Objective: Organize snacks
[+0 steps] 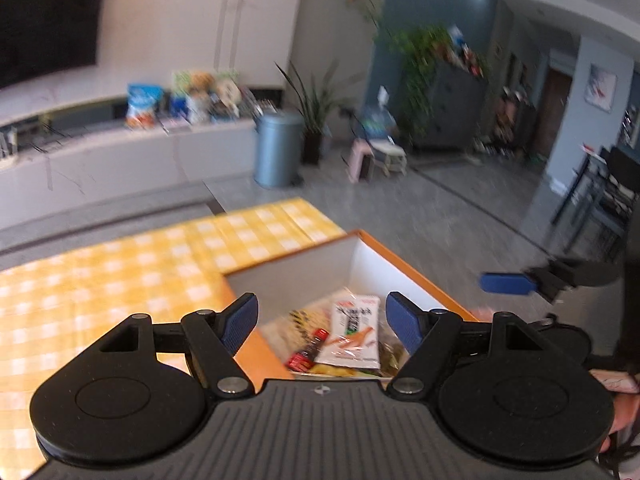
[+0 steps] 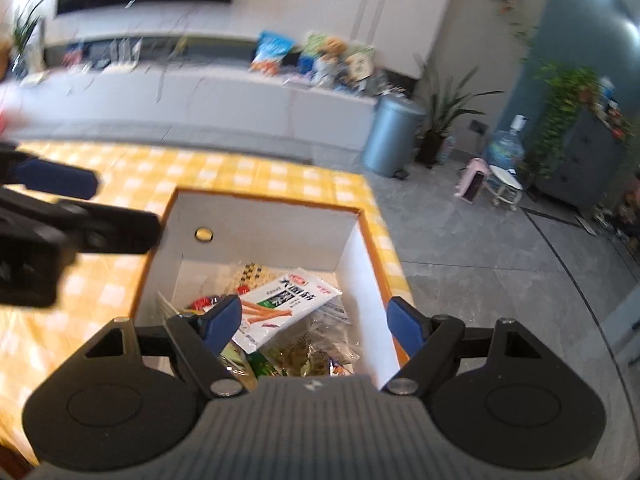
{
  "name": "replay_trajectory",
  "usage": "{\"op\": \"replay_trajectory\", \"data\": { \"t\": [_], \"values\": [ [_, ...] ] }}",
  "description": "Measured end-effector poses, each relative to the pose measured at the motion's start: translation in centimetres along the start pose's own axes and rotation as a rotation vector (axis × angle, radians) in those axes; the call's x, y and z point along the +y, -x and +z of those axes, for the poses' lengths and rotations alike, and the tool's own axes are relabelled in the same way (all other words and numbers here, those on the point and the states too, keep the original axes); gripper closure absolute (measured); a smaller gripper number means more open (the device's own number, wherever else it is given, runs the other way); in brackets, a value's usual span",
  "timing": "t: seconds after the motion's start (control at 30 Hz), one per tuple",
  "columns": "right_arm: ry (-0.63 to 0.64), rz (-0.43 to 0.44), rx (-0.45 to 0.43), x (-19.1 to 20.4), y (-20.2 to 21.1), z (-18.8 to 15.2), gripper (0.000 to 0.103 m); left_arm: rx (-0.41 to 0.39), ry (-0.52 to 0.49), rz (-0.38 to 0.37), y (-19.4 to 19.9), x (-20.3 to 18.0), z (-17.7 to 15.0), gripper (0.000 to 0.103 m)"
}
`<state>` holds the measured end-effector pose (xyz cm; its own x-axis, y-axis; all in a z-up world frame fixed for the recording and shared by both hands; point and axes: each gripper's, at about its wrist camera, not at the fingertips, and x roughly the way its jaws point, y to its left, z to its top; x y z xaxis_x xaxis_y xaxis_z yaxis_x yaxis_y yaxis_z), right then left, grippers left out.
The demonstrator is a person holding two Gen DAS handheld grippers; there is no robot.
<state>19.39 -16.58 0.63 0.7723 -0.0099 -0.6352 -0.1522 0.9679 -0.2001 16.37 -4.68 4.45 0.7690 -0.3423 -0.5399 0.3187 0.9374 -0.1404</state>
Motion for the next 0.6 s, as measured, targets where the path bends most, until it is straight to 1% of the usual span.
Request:
{"op": "replay_trajectory", "data": {
  "t": [0.17,0.2,0.27,0.37,0.5,0.6],
  "values": [
    [-0.137,-0.03,-0.094,-0.1,3.7,-0.9,0.022,-0.09,-0.018,0.047,2.9,-0.5,-1.3,0.017],
    [-0.153,-0.033,-0.113,0.0,4.4,-1.1,0.021,-0.107,-0.023,0.055,3.4,-0.6,-1.6,0.017],
    [-0.171,-0.04,-0.15,0.4,5.9,-1.7,0.017,-0.135,-0.04,0.071,4.3,-0.9,-2.2,0.017],
    [-0.171,-0.05,-0.188,1.3,7.5,-2.8,0.016,-0.171,-0.062,0.093,5.5,-1.2,-3.2,0.016],
    [-0.184,-0.066,-0.201,2.6,8.6,-4.8,0.016,-0.203,-0.077,0.134,6.6,-1.5,-4.5,0.012],
    [-0.214,-0.067,-0.196,3.2,9.2,-6.3,0.016,-0.2,-0.081,0.171,6.7,-1.5,-5.7,0.008]
  ]
}}
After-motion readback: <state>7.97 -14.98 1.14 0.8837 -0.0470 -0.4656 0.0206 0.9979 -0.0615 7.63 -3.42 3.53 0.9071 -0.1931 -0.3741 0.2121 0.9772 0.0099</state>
